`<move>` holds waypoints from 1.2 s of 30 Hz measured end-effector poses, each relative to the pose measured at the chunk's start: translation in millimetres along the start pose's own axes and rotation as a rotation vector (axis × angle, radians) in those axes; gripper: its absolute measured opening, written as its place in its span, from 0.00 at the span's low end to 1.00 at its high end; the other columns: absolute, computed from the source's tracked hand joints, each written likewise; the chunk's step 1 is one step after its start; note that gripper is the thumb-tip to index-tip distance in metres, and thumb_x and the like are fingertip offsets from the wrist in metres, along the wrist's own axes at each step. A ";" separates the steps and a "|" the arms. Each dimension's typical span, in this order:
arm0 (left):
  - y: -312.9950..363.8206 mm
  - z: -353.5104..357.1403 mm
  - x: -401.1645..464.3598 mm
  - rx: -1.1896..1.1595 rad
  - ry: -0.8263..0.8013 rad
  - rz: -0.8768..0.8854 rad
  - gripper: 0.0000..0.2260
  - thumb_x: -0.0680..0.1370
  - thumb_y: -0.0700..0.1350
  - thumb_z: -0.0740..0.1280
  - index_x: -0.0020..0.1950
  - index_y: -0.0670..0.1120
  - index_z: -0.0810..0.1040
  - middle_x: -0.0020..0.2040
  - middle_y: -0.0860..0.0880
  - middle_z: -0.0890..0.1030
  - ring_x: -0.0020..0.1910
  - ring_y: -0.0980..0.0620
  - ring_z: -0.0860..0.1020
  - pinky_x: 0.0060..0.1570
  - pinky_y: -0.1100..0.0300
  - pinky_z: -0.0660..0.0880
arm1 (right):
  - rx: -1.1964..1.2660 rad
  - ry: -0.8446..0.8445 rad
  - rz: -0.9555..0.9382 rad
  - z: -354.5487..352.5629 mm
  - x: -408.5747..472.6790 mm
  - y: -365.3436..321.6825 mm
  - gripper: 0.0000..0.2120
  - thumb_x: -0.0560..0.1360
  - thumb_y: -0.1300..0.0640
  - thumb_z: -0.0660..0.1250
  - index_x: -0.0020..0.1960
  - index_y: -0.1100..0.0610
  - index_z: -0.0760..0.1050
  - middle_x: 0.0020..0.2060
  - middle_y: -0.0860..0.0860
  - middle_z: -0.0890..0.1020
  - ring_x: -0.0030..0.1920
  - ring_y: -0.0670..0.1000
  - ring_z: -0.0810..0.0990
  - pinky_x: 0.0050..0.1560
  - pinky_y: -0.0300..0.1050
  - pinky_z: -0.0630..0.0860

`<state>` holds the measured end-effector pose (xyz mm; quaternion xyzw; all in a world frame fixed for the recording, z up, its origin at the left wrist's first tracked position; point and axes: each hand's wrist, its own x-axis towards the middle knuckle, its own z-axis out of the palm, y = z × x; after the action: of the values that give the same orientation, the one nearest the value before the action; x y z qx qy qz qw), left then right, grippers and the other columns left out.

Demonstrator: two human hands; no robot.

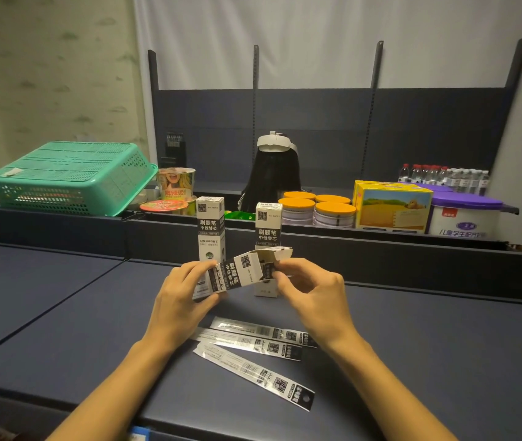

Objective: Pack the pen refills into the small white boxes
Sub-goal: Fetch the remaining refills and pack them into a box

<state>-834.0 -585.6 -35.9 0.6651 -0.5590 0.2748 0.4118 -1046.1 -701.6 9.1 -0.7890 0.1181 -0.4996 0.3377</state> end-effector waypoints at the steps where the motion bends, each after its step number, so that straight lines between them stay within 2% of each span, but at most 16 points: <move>1: 0.5 -0.2 0.0 0.000 0.001 0.002 0.30 0.66 0.40 0.79 0.65 0.47 0.73 0.58 0.45 0.78 0.56 0.45 0.75 0.52 0.48 0.77 | -0.004 0.003 -0.012 0.2 -0.1 -0.6 0.09 0.75 0.60 0.70 0.55 0.53 0.81 0.46 0.41 0.84 0.45 0.43 0.83 0.45 0.39 0.81; 8: -1.2 0.5 -0.4 0.007 -0.003 0.001 0.30 0.66 0.40 0.79 0.65 0.47 0.73 0.59 0.45 0.77 0.55 0.46 0.75 0.52 0.49 0.77 | -0.045 0.014 -0.047 2.0 1.0 0.6 0.09 0.75 0.60 0.71 0.54 0.53 0.81 0.45 0.39 0.83 0.45 0.42 0.82 0.43 0.32 0.78; 13: -0.3 0.5 -0.1 0.004 -0.001 0.004 0.30 0.66 0.40 0.79 0.65 0.47 0.73 0.59 0.45 0.77 0.55 0.46 0.75 0.51 0.50 0.77 | -0.058 0.037 -0.043 2.5 0.4 1.1 0.08 0.75 0.60 0.71 0.54 0.54 0.81 0.44 0.40 0.83 0.45 0.42 0.82 0.43 0.34 0.79; 17: -0.7 1.8 0.3 0.007 -0.009 -0.007 0.30 0.66 0.41 0.79 0.65 0.47 0.73 0.59 0.45 0.77 0.56 0.46 0.75 0.51 0.50 0.77 | -0.077 0.014 -0.048 3.2 -0.6 0.3 0.10 0.75 0.60 0.70 0.56 0.53 0.82 0.44 0.38 0.82 0.44 0.43 0.82 0.41 0.33 0.78; 23: -2.5 0.6 -0.6 -0.003 0.005 0.010 0.31 0.66 0.41 0.79 0.66 0.49 0.71 0.59 0.47 0.77 0.55 0.50 0.73 0.52 0.51 0.77 | -0.121 -0.010 -0.093 6.5 -0.4 2.8 0.09 0.75 0.62 0.70 0.55 0.56 0.83 0.45 0.46 0.84 0.47 0.42 0.79 0.41 0.29 0.74; 25: -2.0 1.0 0.2 -0.004 0.002 0.013 0.32 0.66 0.41 0.79 0.66 0.50 0.71 0.59 0.47 0.77 0.55 0.51 0.72 0.52 0.51 0.76 | -0.133 -0.036 -0.106 7.7 -0.2 3.2 0.10 0.75 0.63 0.70 0.55 0.56 0.83 0.46 0.46 0.82 0.46 0.43 0.78 0.40 0.30 0.74; 31: -4.3 1.5 -1.1 0.007 -0.001 0.014 0.31 0.65 0.40 0.79 0.65 0.49 0.71 0.59 0.47 0.77 0.56 0.49 0.73 0.52 0.50 0.77 | -0.138 -0.122 -0.113 9.2 -1.5 2.4 0.12 0.76 0.63 0.68 0.59 0.56 0.81 0.55 0.43 0.77 0.55 0.33 0.73 0.46 0.26 0.72; 36: -3.4 2.3 0.2 0.016 -0.003 0.017 0.31 0.65 0.41 0.79 0.65 0.48 0.72 0.59 0.46 0.77 0.56 0.47 0.74 0.52 0.50 0.77 | -0.142 -0.149 -0.109 10.3 -2.3 1.5 0.13 0.77 0.62 0.68 0.60 0.55 0.80 0.58 0.45 0.77 0.55 0.32 0.72 0.47 0.26 0.72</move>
<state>-830.9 -587.6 -37.7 0.6639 -0.5631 0.2817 0.4035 -1037.9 -697.3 3.6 -0.8511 0.0848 -0.4474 0.2612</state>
